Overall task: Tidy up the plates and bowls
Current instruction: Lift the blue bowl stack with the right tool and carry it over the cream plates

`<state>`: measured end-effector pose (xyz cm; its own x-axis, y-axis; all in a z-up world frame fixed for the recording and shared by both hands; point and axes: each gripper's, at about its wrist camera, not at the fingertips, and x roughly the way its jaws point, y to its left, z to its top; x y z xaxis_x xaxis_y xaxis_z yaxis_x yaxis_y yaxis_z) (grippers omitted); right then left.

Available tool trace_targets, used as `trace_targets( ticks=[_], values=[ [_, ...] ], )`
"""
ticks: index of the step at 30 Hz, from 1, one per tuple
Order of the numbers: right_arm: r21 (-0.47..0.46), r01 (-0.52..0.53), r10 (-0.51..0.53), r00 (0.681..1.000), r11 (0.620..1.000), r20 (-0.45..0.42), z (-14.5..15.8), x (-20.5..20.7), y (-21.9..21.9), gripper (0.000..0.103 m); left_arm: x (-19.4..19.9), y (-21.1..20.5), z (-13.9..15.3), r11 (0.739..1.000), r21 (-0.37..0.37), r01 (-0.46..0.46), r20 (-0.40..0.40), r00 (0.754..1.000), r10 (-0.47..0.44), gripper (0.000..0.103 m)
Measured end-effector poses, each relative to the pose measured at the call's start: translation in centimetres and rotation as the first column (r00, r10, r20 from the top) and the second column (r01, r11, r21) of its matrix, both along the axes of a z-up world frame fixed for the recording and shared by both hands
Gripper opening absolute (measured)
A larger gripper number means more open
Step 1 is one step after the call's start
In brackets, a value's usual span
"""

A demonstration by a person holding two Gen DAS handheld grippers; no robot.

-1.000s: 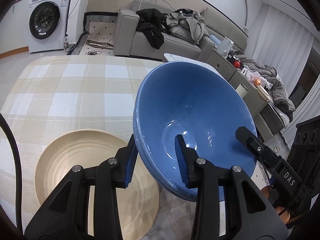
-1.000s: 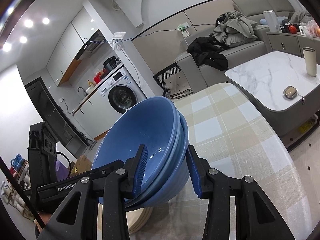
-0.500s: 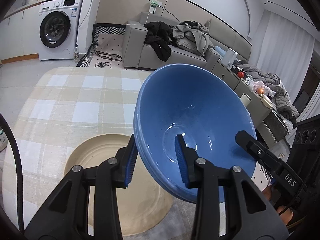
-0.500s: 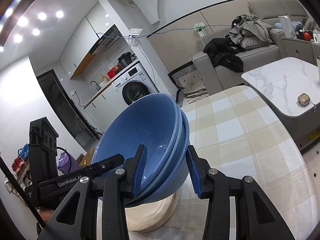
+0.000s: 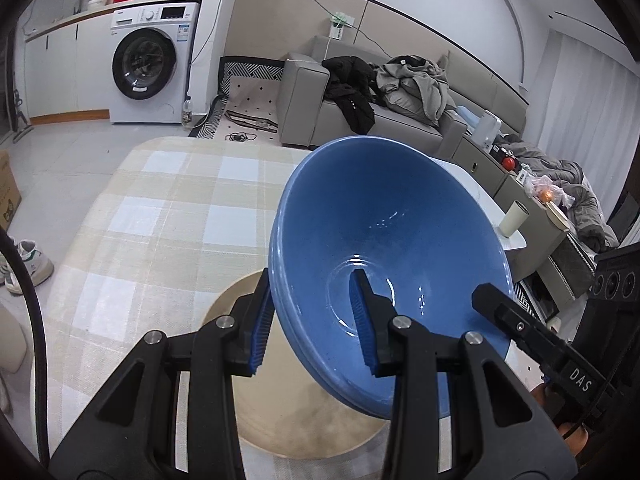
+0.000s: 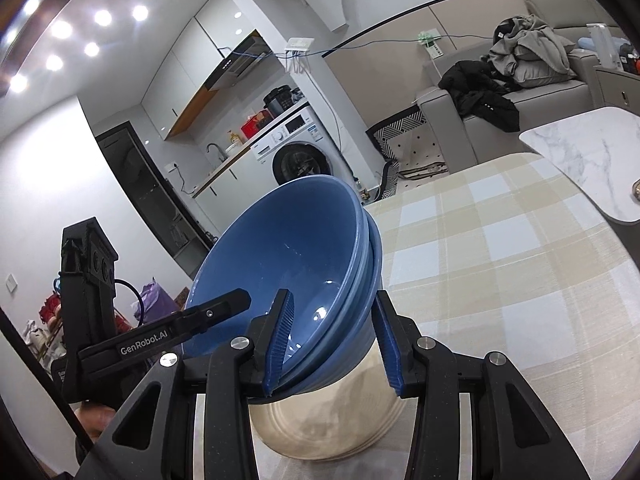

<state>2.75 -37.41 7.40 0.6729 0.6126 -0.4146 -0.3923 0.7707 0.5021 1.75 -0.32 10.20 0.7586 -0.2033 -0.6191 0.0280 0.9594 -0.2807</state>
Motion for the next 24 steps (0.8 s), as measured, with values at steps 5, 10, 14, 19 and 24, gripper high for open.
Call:
trace_targets(
  ticks=[5,10,14,19,24],
  values=[
    [-0.029,-0.020,0.020,1.000,0.999,0.000,-0.7,-0.1,1.8,0.041,-0.4,2.0,-1.5,1.000,-0.005,-0.027,-0.023,0.999,0.027,0.034],
    [-0.053,-0.048,0.048,0.999,0.997,-0.008,-1.5,-0.1,3.4,0.041,-0.4,3.4,-2.9,0.999,0.000,-0.048,-0.039,0.998,0.047,0.034],
    [-0.052,-0.058,0.058,0.998,0.997,-0.020,-2.1,0.0,4.0,0.041,-0.2,3.8,-3.9,0.999,0.012,-0.052,-0.053,0.997,0.053,0.034],
    [-0.067,-0.066,0.064,0.997,0.996,-0.031,-2.6,0.2,4.6,0.041,0.1,4.2,-5.1,0.998,0.016,-0.057,-0.072,0.996,0.058,0.034],
    [-0.071,-0.071,0.068,0.996,0.995,-0.050,-3.1,0.4,4.8,0.041,0.8,4.2,-5.9,0.998,0.020,-0.060,-0.088,0.994,0.061,0.034]
  ],
)
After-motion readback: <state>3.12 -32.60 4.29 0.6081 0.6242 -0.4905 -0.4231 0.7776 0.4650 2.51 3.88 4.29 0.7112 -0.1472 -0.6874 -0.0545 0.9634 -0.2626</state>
